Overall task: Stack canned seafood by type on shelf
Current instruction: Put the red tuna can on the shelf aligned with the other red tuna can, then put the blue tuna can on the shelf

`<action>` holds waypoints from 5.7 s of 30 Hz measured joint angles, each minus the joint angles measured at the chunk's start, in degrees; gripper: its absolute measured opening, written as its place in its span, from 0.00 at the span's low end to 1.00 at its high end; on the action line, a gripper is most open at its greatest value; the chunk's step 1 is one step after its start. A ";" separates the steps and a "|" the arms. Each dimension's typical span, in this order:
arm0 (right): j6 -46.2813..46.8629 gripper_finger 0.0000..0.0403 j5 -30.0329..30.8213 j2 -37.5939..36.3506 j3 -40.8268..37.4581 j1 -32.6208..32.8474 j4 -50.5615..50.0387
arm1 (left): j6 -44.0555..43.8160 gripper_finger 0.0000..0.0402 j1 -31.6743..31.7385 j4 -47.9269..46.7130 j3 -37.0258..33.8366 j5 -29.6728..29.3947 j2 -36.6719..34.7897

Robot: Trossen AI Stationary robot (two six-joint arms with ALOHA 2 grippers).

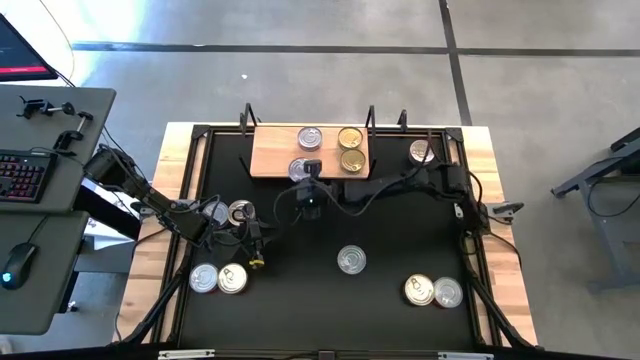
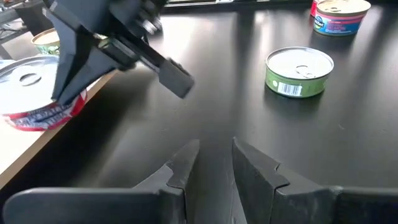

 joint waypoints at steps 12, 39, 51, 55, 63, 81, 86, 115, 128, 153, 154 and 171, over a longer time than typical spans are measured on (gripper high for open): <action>6.59 0.08 -2.97 -1.03 0.09 -4.10 -7.02 | -0.15 0.21 0.00 -0.22 0.02 0.00 0.02; 27.42 0.36 -0.23 -7.84 0.09 -7.25 -15.71 | -0.43 0.21 0.00 -0.17 0.02 0.00 0.02; 35.46 0.14 -10.07 -4.55 0.26 -11.18 -17.32 | -0.39 0.21 0.00 -0.02 0.02 -0.02 0.02; 35.17 0.12 -9.67 -5.13 0.16 -10.78 -17.27 | -0.38 0.21 0.00 -0.04 0.02 -0.02 0.02; 35.14 0.12 -9.62 -8.76 -0.02 -10.16 -14.14 | -0.42 0.21 0.00 -0.23 0.02 -0.02 0.02; 46.98 0.12 6.94 -8.35 -6.74 22.18 -11.26 | -1.44 0.21 -2.29 -1.06 0.02 1.12 0.02; 51.71 0.12 -1.73 -8.39 -16.34 25.52 4.22 | -1.44 0.21 -2.73 -1.02 0.02 1.11 0.02; 37.03 0.12 -8.00 -7.98 -21.38 19.03 26.91 | -22.43 0.21 -10.52 -79.90 29.16 14.61 -6.29; 36.58 0.12 -8.02 -7.98 -21.57 19.25 25.65 | -45.87 0.22 -17.50 -72.27 18.07 -5.15 -6.08; 40.31 0.12 17.60 -24.32 -21.00 33.59 -3.61 | -27.43 0.37 -1.75 -58.07 12.13 -3.70 -3.13; 40.79 0.12 17.58 -23.97 -21.00 33.61 -3.59 | -27.47 0.37 -1.02 -58.31 12.13 -2.72 -3.03; 41.37 0.12 17.33 -23.30 -21.03 32.78 -4.16 | -21.56 0.10 1.76 -48.98 9.57 3.96 1.24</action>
